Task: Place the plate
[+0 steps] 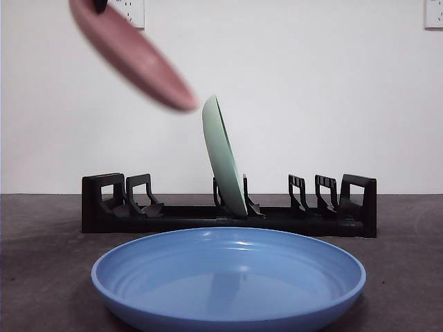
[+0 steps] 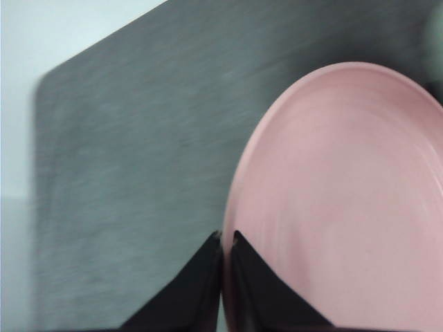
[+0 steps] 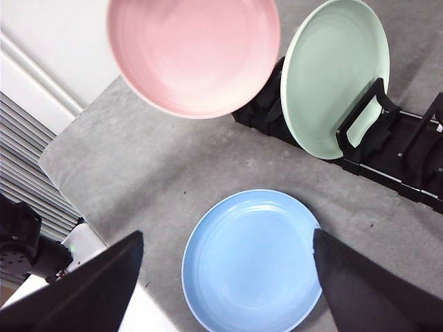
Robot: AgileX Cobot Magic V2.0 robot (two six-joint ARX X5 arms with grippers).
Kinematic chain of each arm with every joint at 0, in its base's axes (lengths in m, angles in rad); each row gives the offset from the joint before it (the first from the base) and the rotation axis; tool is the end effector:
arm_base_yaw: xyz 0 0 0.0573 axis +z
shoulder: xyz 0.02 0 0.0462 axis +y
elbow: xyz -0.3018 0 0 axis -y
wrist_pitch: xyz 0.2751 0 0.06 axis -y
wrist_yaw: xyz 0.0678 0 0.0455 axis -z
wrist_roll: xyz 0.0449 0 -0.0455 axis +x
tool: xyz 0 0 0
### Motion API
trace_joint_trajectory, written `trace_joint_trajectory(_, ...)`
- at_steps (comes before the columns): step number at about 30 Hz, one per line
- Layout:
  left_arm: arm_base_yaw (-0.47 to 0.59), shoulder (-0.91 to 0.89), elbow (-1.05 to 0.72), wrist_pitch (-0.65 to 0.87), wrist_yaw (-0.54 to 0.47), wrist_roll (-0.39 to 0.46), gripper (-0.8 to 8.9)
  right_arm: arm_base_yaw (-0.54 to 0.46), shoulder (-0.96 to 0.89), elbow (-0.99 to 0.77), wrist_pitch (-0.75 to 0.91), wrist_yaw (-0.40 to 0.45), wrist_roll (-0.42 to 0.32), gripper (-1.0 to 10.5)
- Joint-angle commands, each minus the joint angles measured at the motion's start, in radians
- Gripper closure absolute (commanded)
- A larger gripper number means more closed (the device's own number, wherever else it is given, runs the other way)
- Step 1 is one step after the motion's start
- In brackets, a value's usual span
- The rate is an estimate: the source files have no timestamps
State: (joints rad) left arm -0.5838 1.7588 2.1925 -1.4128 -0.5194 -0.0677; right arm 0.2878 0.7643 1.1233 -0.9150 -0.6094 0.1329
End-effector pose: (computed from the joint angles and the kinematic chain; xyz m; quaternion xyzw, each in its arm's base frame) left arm 0.3130 -0.1800 0.4814 0.2164 0.4012 -0.0148 0.8899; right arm 0.1149 0.0608 0.4100 0.1014 0.2980 0.3981 0.8616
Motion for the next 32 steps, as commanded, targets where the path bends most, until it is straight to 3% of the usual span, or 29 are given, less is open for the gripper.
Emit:
trace_joint_trajectory(1, -0.007, -0.055, 0.024, -0.030, 0.088, -0.030, 8.02, 0.005, 0.006, 0.018, 0.009, -0.003, -0.018, 5.6)
trace_joint_trajectory(9, -0.007, -0.212, -0.080, -0.030, 0.301, -0.035, 8.02, 0.005, 0.006, 0.018, 0.009, -0.003, -0.018, 5.6)
trace_joint_trajectory(18, -0.006, -0.418, -0.472, 0.082, 0.505, -0.026, 8.02, 0.005, 0.006, 0.018, 0.009, -0.003, -0.024, 5.6)
trace_joint_trajectory(22, -0.006, -0.500, -0.703, 0.213, 0.599, -0.032, 8.03, 0.005, 0.006, 0.018, 0.008, -0.003, -0.021, 5.6)
trace_joint_trajectory(28, -0.005, -0.557, -0.992, 0.481, 0.738, -0.106, 8.03, 0.005, 0.006, 0.018, 0.008, -0.004, -0.016, 5.6)
trace_joint_trajectory(32, -0.005, -0.555, -1.163, 0.660, 0.760, -0.122, 8.03, 0.005, 0.006, 0.018, 0.005, -0.004, -0.016, 5.6)
